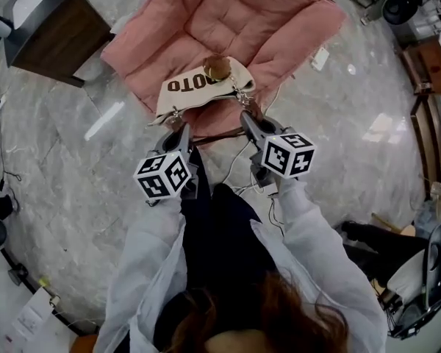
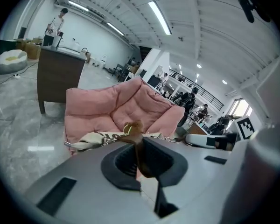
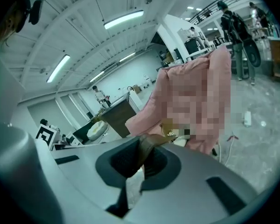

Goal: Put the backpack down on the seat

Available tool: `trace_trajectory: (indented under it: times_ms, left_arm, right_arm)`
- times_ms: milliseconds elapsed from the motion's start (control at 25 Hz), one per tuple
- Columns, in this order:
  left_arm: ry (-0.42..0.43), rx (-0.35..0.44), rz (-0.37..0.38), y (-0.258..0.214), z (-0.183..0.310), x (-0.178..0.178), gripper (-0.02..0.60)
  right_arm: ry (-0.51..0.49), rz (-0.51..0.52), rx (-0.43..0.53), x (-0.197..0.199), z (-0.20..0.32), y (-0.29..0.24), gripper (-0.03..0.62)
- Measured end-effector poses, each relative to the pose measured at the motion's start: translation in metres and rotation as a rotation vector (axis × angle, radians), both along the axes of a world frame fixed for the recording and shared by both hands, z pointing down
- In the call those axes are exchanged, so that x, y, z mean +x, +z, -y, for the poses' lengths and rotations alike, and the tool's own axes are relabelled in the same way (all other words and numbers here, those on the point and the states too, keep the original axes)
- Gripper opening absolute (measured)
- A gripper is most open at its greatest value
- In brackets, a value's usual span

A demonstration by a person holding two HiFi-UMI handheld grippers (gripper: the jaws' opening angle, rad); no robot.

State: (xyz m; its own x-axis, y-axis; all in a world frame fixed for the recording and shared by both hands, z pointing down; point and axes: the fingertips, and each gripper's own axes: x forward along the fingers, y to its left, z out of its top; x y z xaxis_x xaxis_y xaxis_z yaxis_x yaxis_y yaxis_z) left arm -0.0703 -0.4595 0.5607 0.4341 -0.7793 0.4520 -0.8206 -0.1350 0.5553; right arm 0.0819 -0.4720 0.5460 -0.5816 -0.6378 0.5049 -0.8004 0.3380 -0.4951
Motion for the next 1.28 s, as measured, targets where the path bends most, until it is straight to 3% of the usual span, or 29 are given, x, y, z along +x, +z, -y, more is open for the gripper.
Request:
trace_trajectory:
  times_ms: [160, 520, 880, 1080, 1280]
  left_arm:
    - [0.001, -0.019, -0.030, 0.011, -0.038, 0.014, 0.026]
    - [0.012, -0.125, -0.017, 0.061, -0.111, 0.036, 0.028]
    - [0.077, -0.216, 0.060, 0.130, -0.156, 0.062, 0.038]
    - [0.125, -0.212, 0.167, 0.168, -0.162, 0.071, 0.040]
    - [0.113, -0.271, 0.202, 0.194, -0.160, 0.068, 0.040]
  right_arm:
    - [-0.028, -0.017, -0.023, 0.014, -0.034, 0.018, 0.009]
    - [-0.049, -0.111, -0.121, 0.034, -0.101, 0.071, 0.009]
    - [-0.101, -0.236, -0.164, 0.053, -0.132, 0.139, 0.009]
    - [-0.098, -0.339, -0.209, 0.058, -0.139, 0.178, 0.011]
    - [-0.104, -0.426, -0.252, 0.057, -0.141, 0.210, 0.011]
